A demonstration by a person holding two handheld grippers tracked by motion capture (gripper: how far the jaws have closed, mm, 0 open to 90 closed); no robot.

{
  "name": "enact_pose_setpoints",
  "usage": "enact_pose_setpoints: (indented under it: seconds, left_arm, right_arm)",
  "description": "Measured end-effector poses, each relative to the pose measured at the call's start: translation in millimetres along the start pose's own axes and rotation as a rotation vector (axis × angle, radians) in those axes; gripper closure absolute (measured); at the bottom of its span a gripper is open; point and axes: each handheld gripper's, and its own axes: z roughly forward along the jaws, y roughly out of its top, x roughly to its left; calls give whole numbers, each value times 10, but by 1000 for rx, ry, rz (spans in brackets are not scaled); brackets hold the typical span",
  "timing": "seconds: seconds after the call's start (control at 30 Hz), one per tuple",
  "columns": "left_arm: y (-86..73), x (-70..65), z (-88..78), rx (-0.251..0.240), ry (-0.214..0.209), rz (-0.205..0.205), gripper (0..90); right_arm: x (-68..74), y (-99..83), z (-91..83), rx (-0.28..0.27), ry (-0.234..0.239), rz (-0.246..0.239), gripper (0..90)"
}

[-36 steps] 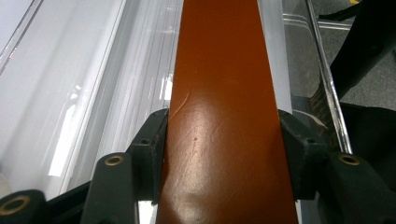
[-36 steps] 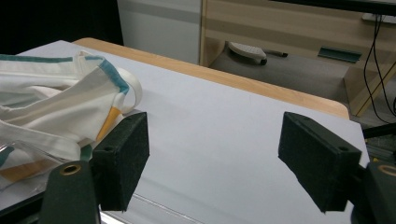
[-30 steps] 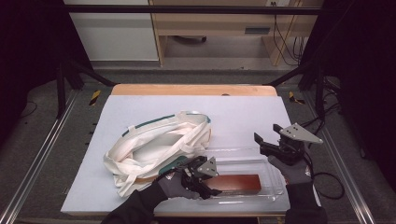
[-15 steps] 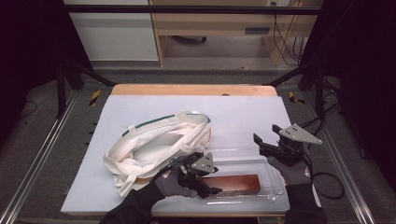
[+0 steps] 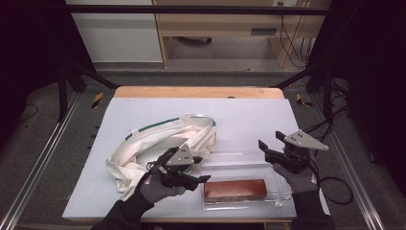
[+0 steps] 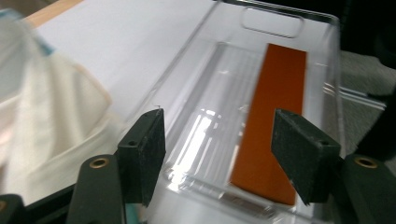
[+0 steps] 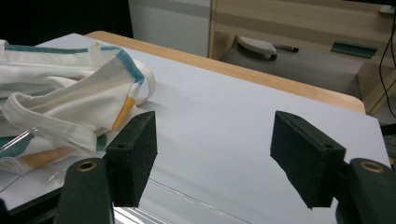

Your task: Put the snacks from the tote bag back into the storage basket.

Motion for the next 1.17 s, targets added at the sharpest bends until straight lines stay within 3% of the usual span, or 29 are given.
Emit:
enact_pose_setpoints:
  seconds: [0.13,0.4,0.47,0.53,0.7,0.93,1.17]
  left_arm:
    - [-97,76,-132,-16,61,-36,358]
    - [-262,232,-488,-91,235,-119,343]
    - [-305,279,-557,-108,248,-136,342]
    - [-357,321,-608,-115,286,-149,341]
    - [-526,409,-686,-102,345,-186,336]
    - [-657,459,-745,-87,393,-195,331]
    - [-732,495,-796,-76,410,-209,331]
  right_arm:
    - [32,-28,-2,7,11,-3,327]
    - [46,-78,-2,8,12,-8,285]
    - [34,-89,-5,7,9,-7,266]
    - [20,-99,-11,4,6,-5,258]
    - [-21,-134,-27,6,-2,-1,246]
    - [-72,-199,-25,20,-15,6,234]
    - [-92,-214,-34,21,-17,10,232]
